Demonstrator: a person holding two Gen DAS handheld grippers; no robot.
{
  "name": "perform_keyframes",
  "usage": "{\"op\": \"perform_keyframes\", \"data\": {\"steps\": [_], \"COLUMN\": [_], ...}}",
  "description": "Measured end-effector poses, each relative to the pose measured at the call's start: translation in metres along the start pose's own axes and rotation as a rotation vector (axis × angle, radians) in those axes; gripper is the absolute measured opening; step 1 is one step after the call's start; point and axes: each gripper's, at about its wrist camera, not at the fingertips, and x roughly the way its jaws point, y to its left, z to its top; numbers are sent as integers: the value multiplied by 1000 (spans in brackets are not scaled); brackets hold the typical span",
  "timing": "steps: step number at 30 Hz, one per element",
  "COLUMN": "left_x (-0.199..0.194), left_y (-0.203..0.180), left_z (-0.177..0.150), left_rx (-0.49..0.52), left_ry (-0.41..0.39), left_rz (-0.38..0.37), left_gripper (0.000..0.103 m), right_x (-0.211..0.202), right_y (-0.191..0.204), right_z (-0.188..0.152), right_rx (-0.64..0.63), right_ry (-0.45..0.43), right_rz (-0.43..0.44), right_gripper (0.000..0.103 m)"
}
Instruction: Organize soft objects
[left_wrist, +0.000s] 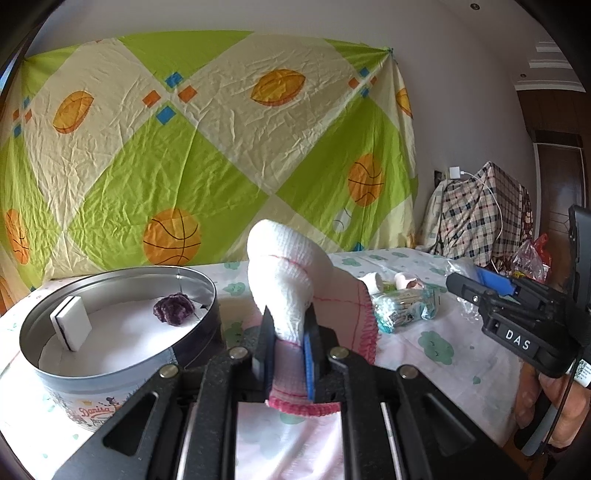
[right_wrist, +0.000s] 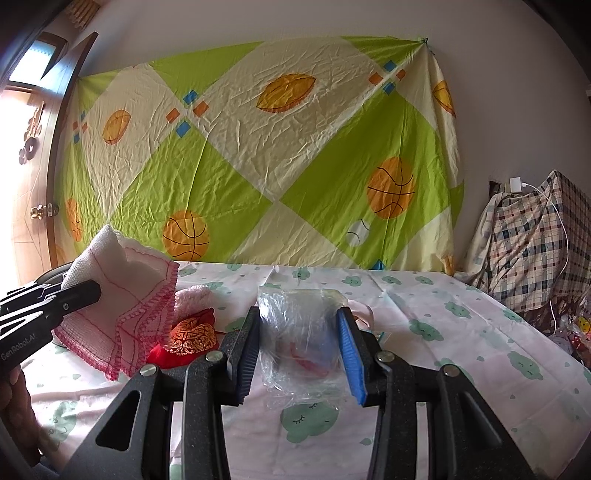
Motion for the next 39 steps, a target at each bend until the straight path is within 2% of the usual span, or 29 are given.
{"op": "perform_keyframes", "data": {"steps": [20, 39], "left_x": [-12, -21], "left_y": [9, 32], "left_z": [-1, -3], "left_rx": [-6, -46], "left_ry": [-67, -97], "left_rz": [30, 63], "left_gripper": [10, 10], "right_x": [-6, -4], "right_y": [-1, 35], "right_z": [-1, 0], "right_rx": [25, -7], "right_ry": [-39, -43], "right_rz": [-33, 17], "right_gripper": [43, 43]}}
